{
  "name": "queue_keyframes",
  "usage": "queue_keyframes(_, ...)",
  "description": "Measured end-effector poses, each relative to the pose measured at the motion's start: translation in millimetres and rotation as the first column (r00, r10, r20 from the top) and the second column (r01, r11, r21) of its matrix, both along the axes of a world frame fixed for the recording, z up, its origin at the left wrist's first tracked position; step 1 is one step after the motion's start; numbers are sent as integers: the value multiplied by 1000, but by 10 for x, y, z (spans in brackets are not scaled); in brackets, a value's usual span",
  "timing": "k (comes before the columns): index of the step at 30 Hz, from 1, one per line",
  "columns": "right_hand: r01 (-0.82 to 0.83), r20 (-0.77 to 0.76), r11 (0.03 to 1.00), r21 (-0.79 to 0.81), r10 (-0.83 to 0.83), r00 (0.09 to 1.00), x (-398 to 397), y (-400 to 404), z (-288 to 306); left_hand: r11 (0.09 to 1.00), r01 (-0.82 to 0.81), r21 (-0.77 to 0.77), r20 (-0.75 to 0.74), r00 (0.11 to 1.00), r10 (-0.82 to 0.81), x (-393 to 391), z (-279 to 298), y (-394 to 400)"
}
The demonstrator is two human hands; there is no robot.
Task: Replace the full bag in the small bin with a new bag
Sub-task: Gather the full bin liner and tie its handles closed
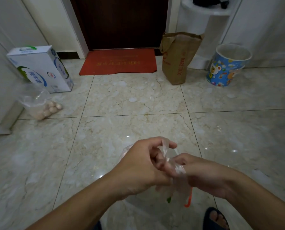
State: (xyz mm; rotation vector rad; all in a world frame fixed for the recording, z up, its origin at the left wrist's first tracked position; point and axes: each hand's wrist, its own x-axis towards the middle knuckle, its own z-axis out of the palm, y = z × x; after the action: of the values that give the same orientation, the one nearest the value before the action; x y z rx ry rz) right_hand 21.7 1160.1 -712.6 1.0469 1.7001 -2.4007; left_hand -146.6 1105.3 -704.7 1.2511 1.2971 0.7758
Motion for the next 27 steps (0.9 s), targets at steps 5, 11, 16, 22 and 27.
queue_keyframes(5,198,-9,964,175,-200,980,32,35,-14,989,50,-139,-111,992,-65,-44,-48,40)
queue_keyframes(11,272,88,873,405,-333,939,55,32,-63,986,47,-162,-254,963,-87,-149,-61,79)
queue_keyframes(16,283,193,676,680,-538,821,171,224,-220,992,3,-130,-278,960,-39,-360,-90,79)
queue_keyframes(22,310,216,627,715,-620,754,252,306,-394,990,1,-139,-351,935,-51,-667,-95,53)
queue_keyframes(27,396,236,597,698,-713,660,359,381,-516,946,141,-291,-350,905,-243,-1014,-154,-79)
